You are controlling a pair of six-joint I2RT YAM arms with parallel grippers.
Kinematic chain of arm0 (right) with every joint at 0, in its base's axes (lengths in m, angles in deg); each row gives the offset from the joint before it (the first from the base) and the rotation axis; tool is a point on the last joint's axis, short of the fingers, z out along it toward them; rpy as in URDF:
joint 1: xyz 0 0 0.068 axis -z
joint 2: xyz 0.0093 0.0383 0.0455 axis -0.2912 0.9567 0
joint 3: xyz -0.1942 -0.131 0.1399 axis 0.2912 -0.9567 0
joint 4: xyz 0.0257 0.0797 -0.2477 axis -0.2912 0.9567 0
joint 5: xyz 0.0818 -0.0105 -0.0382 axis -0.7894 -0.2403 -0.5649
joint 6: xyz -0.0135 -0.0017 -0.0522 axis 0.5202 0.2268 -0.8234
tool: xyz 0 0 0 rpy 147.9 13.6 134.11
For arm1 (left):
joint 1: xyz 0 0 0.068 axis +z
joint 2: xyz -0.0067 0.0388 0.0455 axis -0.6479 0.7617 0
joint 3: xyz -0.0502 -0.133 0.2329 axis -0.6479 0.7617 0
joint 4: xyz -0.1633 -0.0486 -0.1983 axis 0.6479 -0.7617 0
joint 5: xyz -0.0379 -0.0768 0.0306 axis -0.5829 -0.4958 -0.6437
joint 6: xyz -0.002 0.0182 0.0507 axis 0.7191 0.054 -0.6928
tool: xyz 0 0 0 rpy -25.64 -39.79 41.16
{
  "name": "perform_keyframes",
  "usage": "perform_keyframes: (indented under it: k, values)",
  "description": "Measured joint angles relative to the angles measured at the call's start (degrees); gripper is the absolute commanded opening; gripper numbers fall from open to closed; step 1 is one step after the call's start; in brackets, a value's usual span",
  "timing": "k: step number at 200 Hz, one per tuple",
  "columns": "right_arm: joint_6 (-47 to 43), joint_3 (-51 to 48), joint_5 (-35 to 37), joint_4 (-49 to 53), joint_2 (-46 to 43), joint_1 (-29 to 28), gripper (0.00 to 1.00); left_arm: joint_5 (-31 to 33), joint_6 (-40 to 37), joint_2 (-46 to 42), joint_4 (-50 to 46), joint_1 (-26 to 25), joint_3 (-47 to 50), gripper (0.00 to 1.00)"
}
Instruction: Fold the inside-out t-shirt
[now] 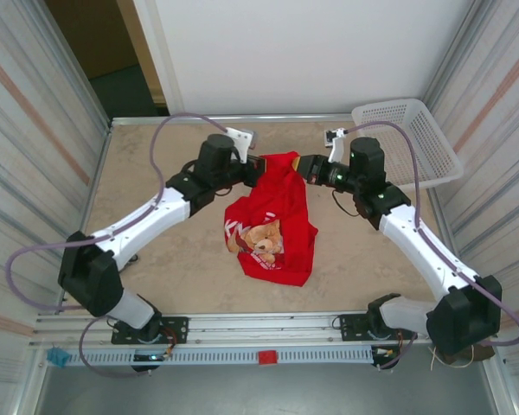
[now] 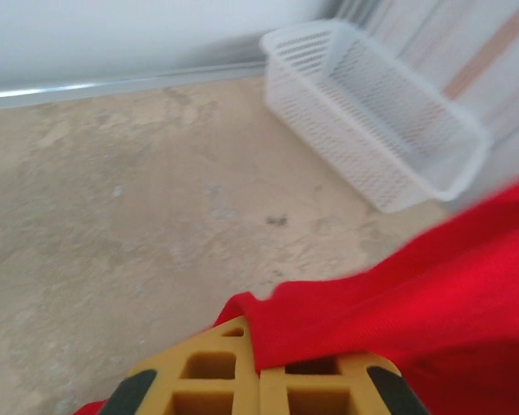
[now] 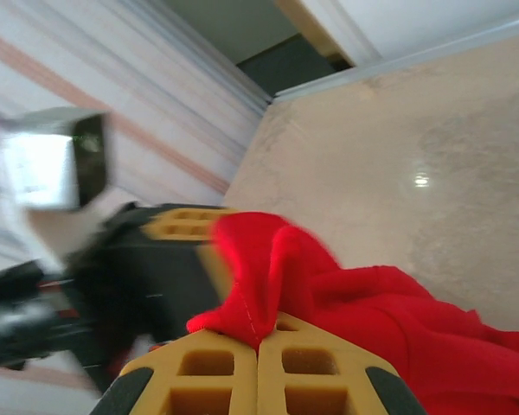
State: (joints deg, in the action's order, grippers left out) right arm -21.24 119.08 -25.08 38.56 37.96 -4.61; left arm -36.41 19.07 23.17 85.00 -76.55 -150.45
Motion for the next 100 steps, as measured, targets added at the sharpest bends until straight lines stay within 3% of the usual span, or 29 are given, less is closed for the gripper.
perform_keyframes:
  k: [9, 28, 35, 69, 100]
  values:
    - [0.02, -0.02, 0.37, -0.66, 1.60, 0.70, 0.00, -4.44, 1.36, -2.10, 1.57, 1.27, 1.01, 0.00]
    - [0.37, 0.04, 0.52, -2.51, 6.69, 1.33, 0.41, -13.86, 6.08, -5.49, 7.63, 3.72, 3.32, 0.00]
    - [0.63, 0.11, 0.50, -2.69, 8.68, 1.33, 0.48, -16.96, 8.37, -5.97, 10.82, 4.44, 4.13, 0.00]
    - [1.16, 0.20, 0.81, -0.22, 11.50, 1.31, 0.52, -25.99, 18.36, -4.94, 23.93, 5.95, 7.63, 0.00]
    - [1.51, -1.22, 5.22, 4.33, 1.18, 0.33, 0.61, -29.46, 23.15, -2.84, 30.16, 5.95, 9.14, 0.00]
